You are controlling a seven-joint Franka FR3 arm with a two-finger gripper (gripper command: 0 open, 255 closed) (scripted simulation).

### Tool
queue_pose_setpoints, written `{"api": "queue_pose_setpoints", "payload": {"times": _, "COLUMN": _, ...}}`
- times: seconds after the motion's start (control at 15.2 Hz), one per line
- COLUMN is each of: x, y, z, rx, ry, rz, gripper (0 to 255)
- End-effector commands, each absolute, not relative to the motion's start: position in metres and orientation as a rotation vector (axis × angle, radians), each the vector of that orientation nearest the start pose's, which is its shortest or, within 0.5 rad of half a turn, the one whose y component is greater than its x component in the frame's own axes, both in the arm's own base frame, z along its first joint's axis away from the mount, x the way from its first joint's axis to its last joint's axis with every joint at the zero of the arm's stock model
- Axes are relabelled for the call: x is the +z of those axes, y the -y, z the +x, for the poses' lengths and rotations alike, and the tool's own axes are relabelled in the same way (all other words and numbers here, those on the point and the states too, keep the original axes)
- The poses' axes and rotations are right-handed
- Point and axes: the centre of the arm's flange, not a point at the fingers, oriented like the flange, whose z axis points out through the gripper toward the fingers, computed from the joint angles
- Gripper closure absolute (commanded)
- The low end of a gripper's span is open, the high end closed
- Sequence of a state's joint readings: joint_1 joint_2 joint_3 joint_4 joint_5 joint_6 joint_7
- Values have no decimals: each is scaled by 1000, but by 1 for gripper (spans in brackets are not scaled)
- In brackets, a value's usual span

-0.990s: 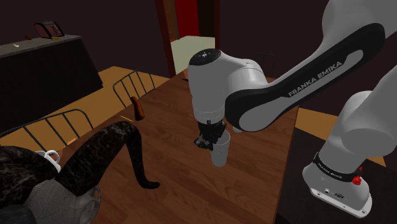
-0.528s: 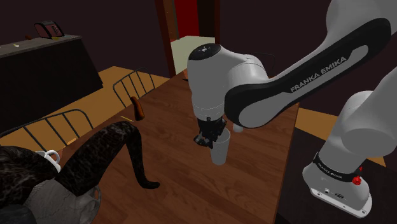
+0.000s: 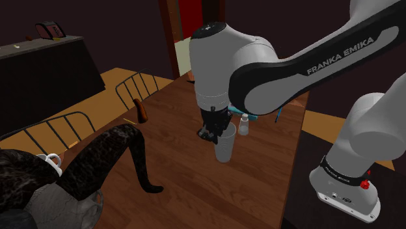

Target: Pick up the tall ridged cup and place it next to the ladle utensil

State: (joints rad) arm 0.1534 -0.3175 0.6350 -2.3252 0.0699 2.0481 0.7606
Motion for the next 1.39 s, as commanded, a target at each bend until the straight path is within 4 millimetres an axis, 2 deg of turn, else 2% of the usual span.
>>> {"api": "queue_pose_setpoints", "payload": {"times": 0.0, "x": 449, "y": -337, "z": 318, "rx": -121, "ry": -50, "rz": -3240, "gripper": 255}}
{"api": "queue_pose_setpoints", "payload": {"times": 1.32, "x": 555, "y": -337, "z": 318, "rx": -121, "ry": -50, "rz": -3240, "gripper": 255}}
